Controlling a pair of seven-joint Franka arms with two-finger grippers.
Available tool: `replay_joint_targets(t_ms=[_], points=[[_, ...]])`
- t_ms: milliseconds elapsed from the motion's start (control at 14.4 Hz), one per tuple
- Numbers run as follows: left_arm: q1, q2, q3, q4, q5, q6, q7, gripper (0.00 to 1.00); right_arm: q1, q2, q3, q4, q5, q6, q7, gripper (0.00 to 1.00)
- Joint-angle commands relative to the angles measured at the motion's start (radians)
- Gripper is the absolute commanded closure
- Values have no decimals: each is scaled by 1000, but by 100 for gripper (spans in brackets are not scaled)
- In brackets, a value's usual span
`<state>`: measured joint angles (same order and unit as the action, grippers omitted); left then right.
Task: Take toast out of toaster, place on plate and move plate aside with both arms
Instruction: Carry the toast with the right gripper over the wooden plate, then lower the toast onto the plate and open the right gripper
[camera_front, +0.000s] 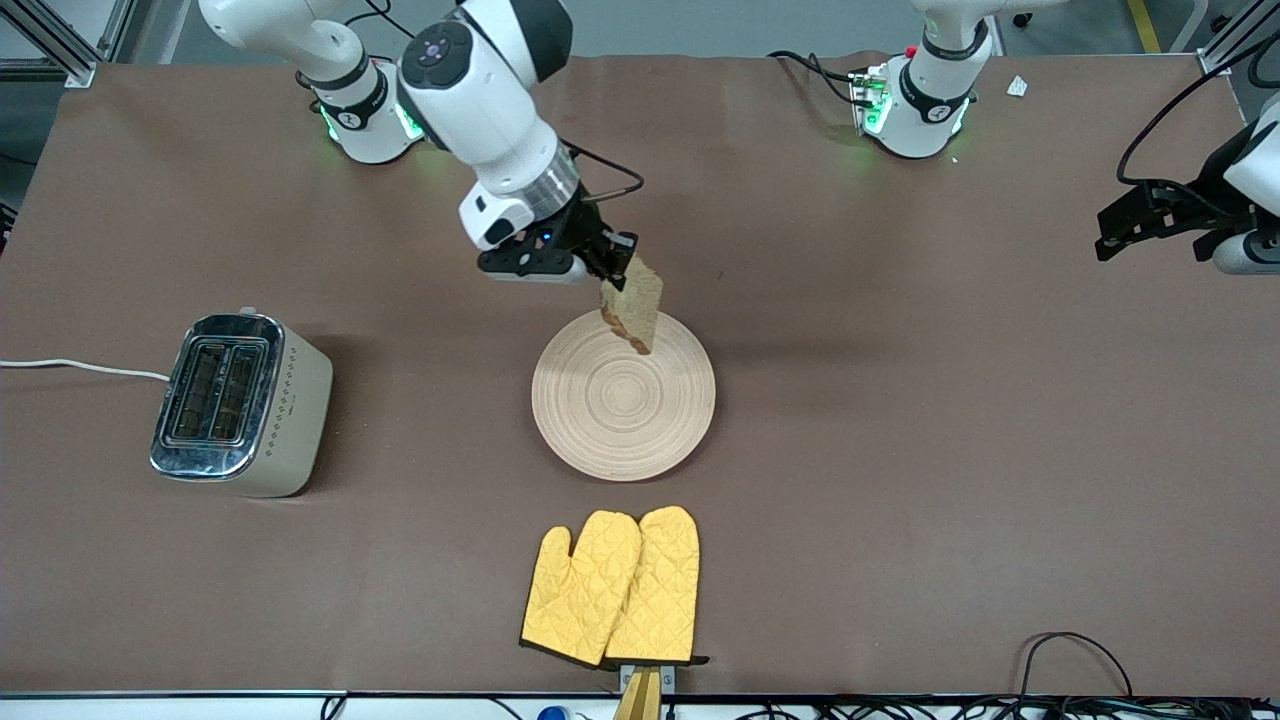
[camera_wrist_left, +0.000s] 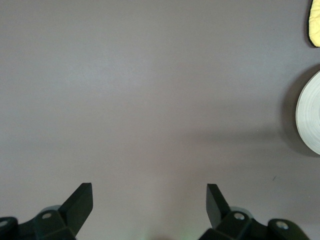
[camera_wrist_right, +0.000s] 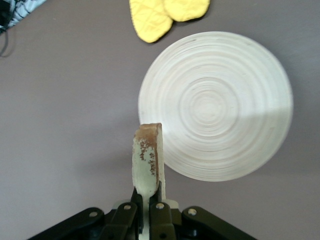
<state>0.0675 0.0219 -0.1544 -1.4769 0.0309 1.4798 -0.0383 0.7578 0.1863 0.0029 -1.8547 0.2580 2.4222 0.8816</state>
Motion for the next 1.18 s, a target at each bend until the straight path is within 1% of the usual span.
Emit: replay_joint_targets(t_ms=[0, 278, 416, 555, 624, 971, 1110], points=[[5, 12, -2, 13, 4, 2, -2, 0, 15, 59, -14, -8, 23, 111, 7, 100], [9, 13, -2, 12, 4, 2, -3, 0, 26, 169, -15, -8, 12, 270, -27, 100], [8, 13, -2, 12, 4, 4, -3, 0, 15, 209, -15, -8, 12, 305, -113, 100], [8, 15, -2, 12, 4, 5, -3, 0, 12, 228, -15, -9, 12, 305, -145, 100], [9, 15, -2, 12, 3, 5, -3, 0, 9, 234, -17, -12, 12, 301, -195, 100], [9, 15, -1, 13, 3, 4, -3, 0, -14, 234, -18, -96, 14, 304, -300, 100], [9, 15, -1, 13, 4, 4, -3, 0, -43, 234, -18, -124, 14, 317, -354, 100]])
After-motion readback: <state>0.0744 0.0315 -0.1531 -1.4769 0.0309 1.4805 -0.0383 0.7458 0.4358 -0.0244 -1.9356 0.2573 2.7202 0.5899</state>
